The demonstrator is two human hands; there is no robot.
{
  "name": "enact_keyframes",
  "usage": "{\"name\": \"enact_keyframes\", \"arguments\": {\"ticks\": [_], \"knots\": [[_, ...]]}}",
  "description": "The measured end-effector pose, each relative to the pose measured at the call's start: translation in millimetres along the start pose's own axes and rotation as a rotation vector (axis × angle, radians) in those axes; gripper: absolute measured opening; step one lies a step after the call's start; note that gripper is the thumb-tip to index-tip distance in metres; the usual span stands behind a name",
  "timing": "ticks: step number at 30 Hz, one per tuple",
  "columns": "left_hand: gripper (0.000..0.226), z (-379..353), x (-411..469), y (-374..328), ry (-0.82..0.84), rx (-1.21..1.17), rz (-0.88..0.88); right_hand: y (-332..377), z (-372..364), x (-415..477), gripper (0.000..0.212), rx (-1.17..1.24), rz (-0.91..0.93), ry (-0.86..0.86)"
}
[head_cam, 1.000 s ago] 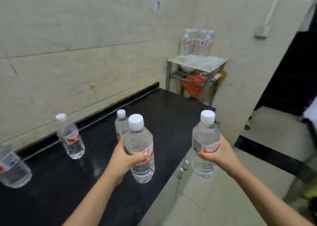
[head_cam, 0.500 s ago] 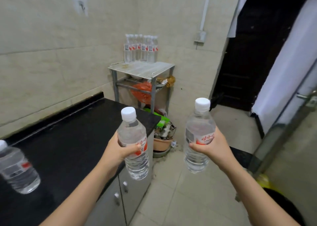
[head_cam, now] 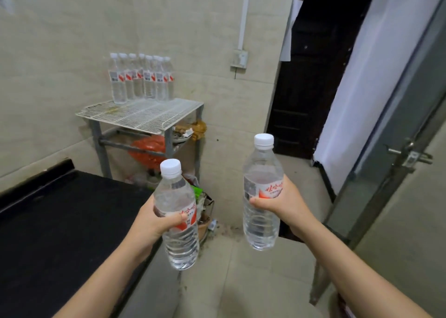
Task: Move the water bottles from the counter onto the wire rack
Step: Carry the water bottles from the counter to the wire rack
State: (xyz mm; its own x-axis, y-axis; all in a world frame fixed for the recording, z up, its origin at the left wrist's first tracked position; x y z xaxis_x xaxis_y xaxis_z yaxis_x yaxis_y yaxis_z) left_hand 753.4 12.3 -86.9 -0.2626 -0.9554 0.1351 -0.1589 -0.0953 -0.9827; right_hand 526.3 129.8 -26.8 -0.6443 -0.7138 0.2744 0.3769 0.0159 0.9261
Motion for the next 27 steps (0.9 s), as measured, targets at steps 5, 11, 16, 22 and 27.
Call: {"name": "enact_keyframes", "arguments": {"ticks": [5,11,16,22,27], "knots": [[0.098,-1,101,3,-0.034,-0.036,-0.017,5,-28,93,0.062,-0.007,-0.008,0.004],[0.099,-12,188,12,-0.052,-0.047,-0.017,-17,-69,168,0.055,-0.03,-0.042,0.041],[0.085,-35,227,32,-0.024,-0.019,0.015,-36,-89,217,0.054,-0.061,-0.025,0.085],[0.106,-56,276,31,-0.112,-0.015,0.001,-47,-105,299,0.052,0.07,-0.002,0.205],[0.105,-77,326,-7,-0.247,-0.023,-0.143,-51,-133,393,0.049,0.187,0.069,0.3]]}}
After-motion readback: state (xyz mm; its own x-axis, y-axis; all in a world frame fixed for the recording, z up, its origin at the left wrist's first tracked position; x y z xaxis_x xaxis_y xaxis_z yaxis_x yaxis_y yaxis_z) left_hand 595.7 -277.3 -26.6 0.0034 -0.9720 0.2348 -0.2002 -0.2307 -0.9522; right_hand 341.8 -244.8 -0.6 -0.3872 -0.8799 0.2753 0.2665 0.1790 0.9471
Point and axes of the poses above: each hand's wrist, its own x-axis towards the middle knuckle, its own z-axis out of the back of the hand, y = z × x, the point moved 6 cm from there along x, towards the middle knuckle, and after that the axes turned 15 degrees about -y, right-handed, at the moved point
